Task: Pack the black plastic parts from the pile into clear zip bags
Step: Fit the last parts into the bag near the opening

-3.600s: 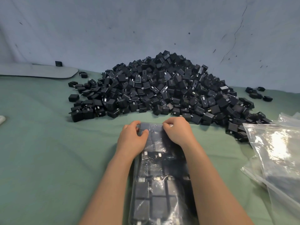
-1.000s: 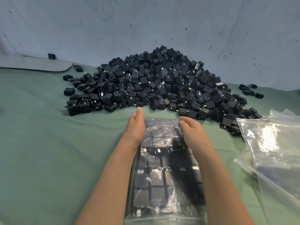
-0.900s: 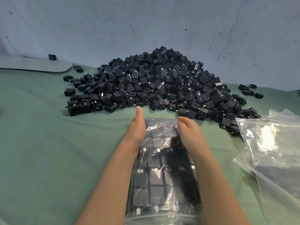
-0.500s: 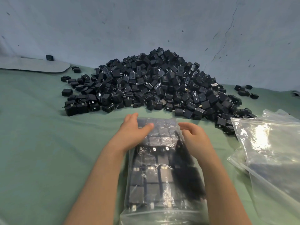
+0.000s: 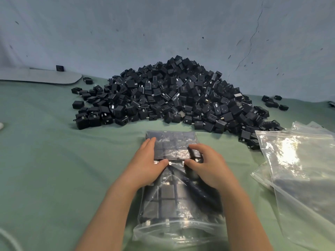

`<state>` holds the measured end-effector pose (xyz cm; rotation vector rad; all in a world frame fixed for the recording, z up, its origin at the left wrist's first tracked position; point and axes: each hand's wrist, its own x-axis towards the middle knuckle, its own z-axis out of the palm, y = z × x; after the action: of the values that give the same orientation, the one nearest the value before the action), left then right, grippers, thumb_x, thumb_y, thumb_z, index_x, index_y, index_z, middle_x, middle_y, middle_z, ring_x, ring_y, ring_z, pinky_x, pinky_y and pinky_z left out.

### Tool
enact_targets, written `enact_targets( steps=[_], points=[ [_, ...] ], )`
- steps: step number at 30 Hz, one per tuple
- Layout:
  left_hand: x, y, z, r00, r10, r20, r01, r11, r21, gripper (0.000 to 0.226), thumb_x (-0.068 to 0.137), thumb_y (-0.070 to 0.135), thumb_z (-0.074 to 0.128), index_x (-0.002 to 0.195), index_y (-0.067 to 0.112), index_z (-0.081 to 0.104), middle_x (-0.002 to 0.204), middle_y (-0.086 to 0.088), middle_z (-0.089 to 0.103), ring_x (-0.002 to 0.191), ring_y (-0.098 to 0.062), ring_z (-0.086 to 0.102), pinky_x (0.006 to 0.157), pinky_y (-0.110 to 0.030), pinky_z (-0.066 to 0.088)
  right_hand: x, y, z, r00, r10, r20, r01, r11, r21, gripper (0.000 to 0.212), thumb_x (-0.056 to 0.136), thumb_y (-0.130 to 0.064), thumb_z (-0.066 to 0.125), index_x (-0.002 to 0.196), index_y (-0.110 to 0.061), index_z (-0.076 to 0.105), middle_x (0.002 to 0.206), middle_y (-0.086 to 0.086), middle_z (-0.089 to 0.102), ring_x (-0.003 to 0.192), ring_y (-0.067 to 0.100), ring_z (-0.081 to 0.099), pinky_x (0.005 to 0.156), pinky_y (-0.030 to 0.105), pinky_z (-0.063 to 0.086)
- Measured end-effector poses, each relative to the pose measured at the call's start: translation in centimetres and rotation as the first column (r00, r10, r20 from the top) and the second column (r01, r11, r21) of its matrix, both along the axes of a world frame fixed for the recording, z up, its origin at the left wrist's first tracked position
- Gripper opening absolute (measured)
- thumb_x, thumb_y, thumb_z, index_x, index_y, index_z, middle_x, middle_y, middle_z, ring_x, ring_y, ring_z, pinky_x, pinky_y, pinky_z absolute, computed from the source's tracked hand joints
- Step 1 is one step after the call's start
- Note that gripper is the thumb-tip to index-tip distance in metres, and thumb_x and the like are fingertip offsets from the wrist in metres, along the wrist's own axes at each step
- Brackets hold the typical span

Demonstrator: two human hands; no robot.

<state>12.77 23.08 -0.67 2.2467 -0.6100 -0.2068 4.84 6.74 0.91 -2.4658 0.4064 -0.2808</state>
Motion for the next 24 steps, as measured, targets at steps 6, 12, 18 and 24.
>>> enact_targets(
  steps=[6, 12, 18, 24],
  points=[
    [-0.2, -0.3, -0.4, 0.997, 0.071, 0.022, -0.069, 0.996, -0.060, 0.079, 0.089, 0.035, 0.060, 0.151, 0.017, 0.014, 0.158, 0.003, 0.014, 0.144, -0.014, 0.017, 0.117, -0.033, 0.019, 0.1, 0.2, -0.2, 0.998, -0.006, 0.068, 0.006, 1.000, 0.003, 0.023, 0.091, -0.025, 0.063, 0.113, -0.030, 0.067, 0.126, -0.005, 0.058, 0.125, 0.012, 0.046, 0.103, 0.026, 0.035],
    [-0.1, -0.1, -0.4, 0.999, 0.027, -0.046, -0.029, 0.998, -0.047, 0.078, 0.091, 0.039, 0.057, 0.151, 0.018, 0.012, 0.158, 0.003, 0.016, 0.144, -0.015, 0.017, 0.117, -0.033, 0.019, 0.1, 0.1, -0.4, 0.997, -0.001, 0.072, -0.001, 1.000, 0.024, 0.021, 0.090, -0.026, 0.063, 0.111, -0.032, 0.067, 0.131, -0.003, 0.055, 0.130, 0.013, 0.042, 0.107, 0.030, 0.034],
    [0.2, 1.3, 0.3, 0.974, -0.016, -0.224, -0.018, 0.988, -0.151, 0.071, 0.091, 0.025, 0.057, 0.150, 0.030, 0.018, 0.151, 0.008, 0.029, 0.123, -0.007, 0.037, 0.099, -0.023, 0.031, 0.3, -0.1, -0.5, 0.998, 0.003, 0.066, -0.004, 1.000, 0.016, 0.025, 0.090, -0.028, 0.063, 0.115, -0.031, 0.064, 0.132, -0.003, 0.055, 0.130, 0.014, 0.042, 0.104, 0.026, 0.033],
    [0.1, 0.9, 0.3, 0.987, -0.012, -0.158, -0.011, 0.990, -0.140, 0.069, 0.093, 0.019, 0.051, 0.151, 0.026, 0.014, 0.154, 0.009, 0.024, 0.113, 0.000, 0.037, 0.096, -0.020, 0.028, 0.3, -0.1, -0.7, 0.997, -0.007, 0.078, 0.005, 1.000, 0.029, 0.024, 0.090, -0.028, 0.064, 0.114, -0.030, 0.065, 0.131, -0.003, 0.055, 0.128, 0.013, 0.044, 0.104, 0.026, 0.034]
  ],
)
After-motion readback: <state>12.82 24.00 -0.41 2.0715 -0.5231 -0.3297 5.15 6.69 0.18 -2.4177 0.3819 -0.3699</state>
